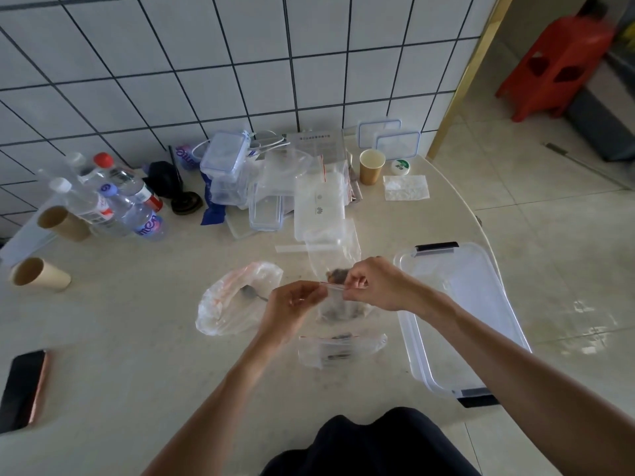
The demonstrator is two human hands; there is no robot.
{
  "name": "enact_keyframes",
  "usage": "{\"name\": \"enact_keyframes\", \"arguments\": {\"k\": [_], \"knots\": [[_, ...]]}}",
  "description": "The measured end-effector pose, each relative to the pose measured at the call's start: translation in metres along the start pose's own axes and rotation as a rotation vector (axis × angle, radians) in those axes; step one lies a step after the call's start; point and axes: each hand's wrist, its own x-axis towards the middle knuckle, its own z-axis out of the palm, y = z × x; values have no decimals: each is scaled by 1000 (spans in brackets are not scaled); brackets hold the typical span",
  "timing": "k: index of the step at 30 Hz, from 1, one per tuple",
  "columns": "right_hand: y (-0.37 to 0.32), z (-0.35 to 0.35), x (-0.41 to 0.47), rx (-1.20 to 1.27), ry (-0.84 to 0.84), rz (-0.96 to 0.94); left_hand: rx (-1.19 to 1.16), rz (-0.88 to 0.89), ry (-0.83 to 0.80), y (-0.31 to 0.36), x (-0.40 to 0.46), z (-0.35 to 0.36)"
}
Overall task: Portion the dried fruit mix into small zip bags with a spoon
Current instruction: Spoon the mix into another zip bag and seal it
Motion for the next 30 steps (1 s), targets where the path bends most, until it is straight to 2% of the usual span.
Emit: {"name": "enact_keyframes", "arguments": {"k": [21, 30], "knots": [[-14, 30, 12, 132, 119, -18, -23, -11, 60, 4, -11, -1], [-16, 30, 16, 122, 107, -23, 6, 0, 59, 4, -11, -1]]}}
